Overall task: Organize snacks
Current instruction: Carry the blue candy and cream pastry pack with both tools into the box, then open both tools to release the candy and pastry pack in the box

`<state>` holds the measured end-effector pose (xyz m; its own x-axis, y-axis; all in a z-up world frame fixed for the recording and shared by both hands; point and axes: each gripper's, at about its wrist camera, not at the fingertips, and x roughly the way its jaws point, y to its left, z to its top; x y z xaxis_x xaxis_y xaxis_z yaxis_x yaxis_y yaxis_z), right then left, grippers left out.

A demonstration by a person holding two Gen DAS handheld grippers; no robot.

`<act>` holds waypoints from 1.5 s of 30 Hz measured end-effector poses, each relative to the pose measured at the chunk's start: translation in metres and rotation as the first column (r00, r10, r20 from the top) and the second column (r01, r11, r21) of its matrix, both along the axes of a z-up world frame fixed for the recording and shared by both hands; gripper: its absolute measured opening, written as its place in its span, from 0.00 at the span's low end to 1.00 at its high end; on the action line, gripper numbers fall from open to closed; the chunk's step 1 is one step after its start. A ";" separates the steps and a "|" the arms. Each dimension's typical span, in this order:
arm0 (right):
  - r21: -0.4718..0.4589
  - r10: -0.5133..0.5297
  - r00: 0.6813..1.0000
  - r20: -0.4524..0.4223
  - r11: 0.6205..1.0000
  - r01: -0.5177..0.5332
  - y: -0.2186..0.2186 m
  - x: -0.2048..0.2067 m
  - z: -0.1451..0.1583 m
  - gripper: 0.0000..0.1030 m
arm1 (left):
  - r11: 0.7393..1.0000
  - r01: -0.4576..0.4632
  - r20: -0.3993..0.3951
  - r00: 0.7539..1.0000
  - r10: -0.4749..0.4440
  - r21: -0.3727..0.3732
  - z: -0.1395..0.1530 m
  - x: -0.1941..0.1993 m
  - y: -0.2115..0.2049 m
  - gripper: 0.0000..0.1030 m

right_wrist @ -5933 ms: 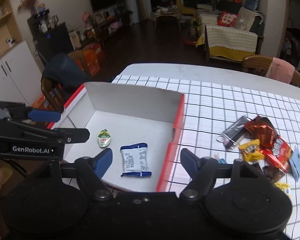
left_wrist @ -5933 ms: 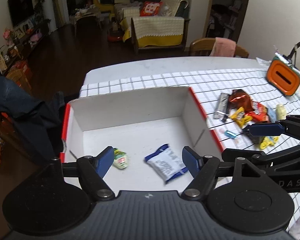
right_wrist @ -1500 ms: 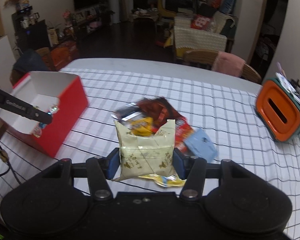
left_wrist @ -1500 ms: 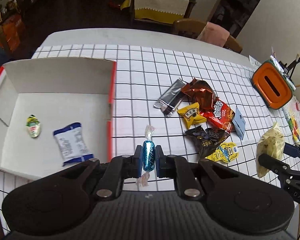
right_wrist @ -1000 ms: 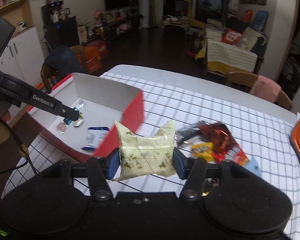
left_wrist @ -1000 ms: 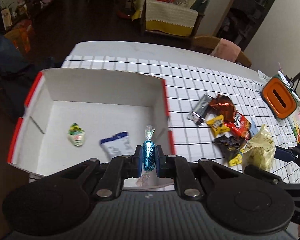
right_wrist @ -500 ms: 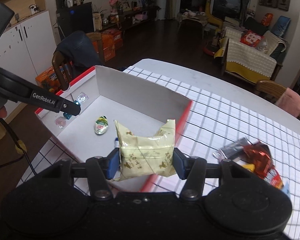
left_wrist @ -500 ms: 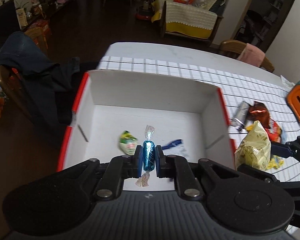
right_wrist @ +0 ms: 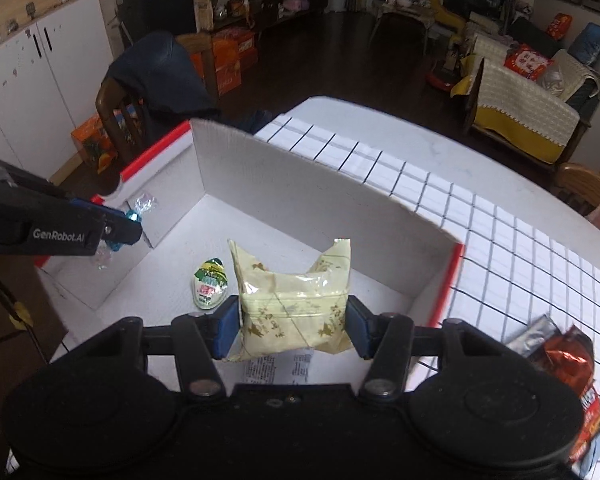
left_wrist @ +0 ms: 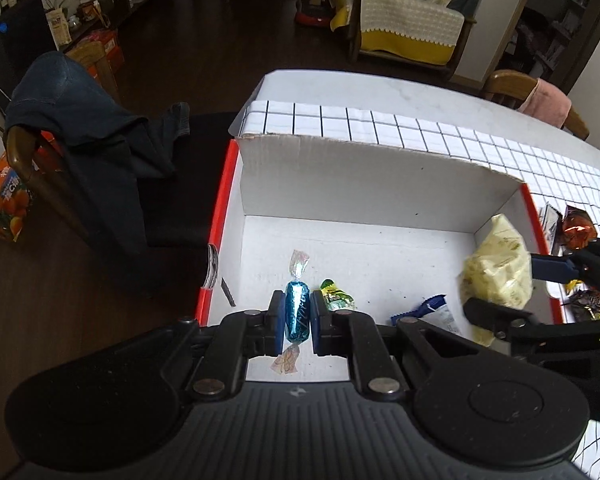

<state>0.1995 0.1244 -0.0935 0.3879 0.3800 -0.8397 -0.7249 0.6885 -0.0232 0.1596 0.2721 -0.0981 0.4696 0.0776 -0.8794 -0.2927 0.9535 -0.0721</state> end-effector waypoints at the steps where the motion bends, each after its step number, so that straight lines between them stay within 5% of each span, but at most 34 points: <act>1: -0.010 0.006 1.000 -0.008 1.000 -0.006 0.003 0.001 -0.005 0.52 | 1.000 0.005 -0.009 1.000 -0.005 -0.003 -0.003 0.003 0.001 0.12; 20: -0.149 0.039 0.995 -0.092 0.987 -0.053 0.026 0.003 -0.055 0.55 | 0.997 0.078 -0.129 0.989 -0.076 0.010 -0.046 0.017 -0.013 0.12; 45: 0.086 -0.028 0.998 -0.052 0.996 0.032 -0.019 -0.023 0.011 0.85 | 0.998 0.062 -0.025 0.998 -0.062 0.005 -0.003 -0.024 -0.017 0.15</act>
<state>0.1768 0.1051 -0.0822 0.3578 0.4410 -0.8231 -0.7027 0.7077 0.0737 0.1353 0.2552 -0.1013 0.4518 0.0542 -0.8904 -0.2349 0.9702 -0.0601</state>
